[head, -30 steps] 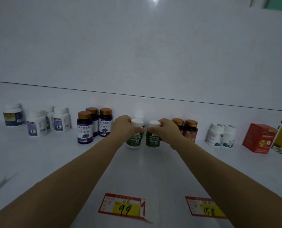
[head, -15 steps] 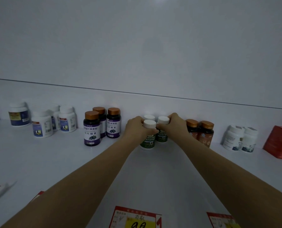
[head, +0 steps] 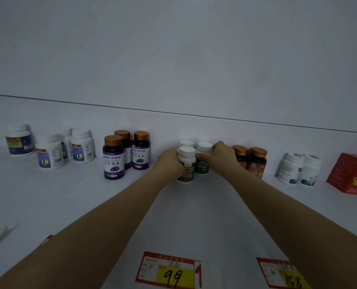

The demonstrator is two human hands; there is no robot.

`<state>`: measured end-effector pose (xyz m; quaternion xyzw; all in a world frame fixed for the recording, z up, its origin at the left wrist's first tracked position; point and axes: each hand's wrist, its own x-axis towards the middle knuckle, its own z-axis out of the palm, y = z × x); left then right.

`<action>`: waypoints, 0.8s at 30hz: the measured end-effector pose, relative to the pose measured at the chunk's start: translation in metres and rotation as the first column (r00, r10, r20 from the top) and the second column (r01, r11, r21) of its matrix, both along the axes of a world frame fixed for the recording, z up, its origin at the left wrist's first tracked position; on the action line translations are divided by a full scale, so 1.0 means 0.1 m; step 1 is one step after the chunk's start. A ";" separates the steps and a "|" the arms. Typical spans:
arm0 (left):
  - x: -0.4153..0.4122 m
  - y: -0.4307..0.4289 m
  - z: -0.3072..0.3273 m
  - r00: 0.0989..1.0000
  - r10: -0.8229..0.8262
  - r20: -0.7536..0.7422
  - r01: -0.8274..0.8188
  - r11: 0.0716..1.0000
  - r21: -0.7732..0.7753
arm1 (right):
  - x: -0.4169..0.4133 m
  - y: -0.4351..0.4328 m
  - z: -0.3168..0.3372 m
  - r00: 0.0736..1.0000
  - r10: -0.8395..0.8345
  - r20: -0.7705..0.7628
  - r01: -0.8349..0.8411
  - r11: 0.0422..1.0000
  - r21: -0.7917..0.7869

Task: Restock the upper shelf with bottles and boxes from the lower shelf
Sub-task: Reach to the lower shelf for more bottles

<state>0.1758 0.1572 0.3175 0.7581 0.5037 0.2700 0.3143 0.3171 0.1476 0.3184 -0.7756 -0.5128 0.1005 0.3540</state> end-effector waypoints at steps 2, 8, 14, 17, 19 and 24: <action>-0.01 -0.01 0.01 0.999 -0.004 -0.034 0.004 1.000 -0.010 | 0.00 -0.05 0.02 0.997 0.005 0.081 0.002 0.997 -0.077; -0.09 -0.19 0.04 0.960 -0.081 -0.269 0.092 0.995 0.029 | -0.13 -0.38 0.16 0.958 0.064 0.278 0.017 0.960 -0.279; -0.28 -0.39 0.06 0.861 -0.028 -0.508 0.098 0.989 0.111 | -0.28 -0.80 0.22 0.857 0.218 0.466 -0.039 0.931 -0.363; -0.38 -0.54 0.09 0.832 -0.036 -0.553 0.126 0.984 0.125 | -0.33 -1.00 0.24 0.834 0.249 0.493 -0.046 0.921 -0.388; -0.44 -0.70 0.11 0.829 -0.037 -0.559 0.141 0.980 0.144 | -0.38 -1.16 0.26 0.821 0.259 0.509 -0.049 0.920 -0.390; -0.53 -1.26 0.18 0.826 -0.013 -0.564 0.156 0.966 0.206 | -0.49 -1.66 0.32 0.761 0.295 0.577 -0.069 0.922 -0.381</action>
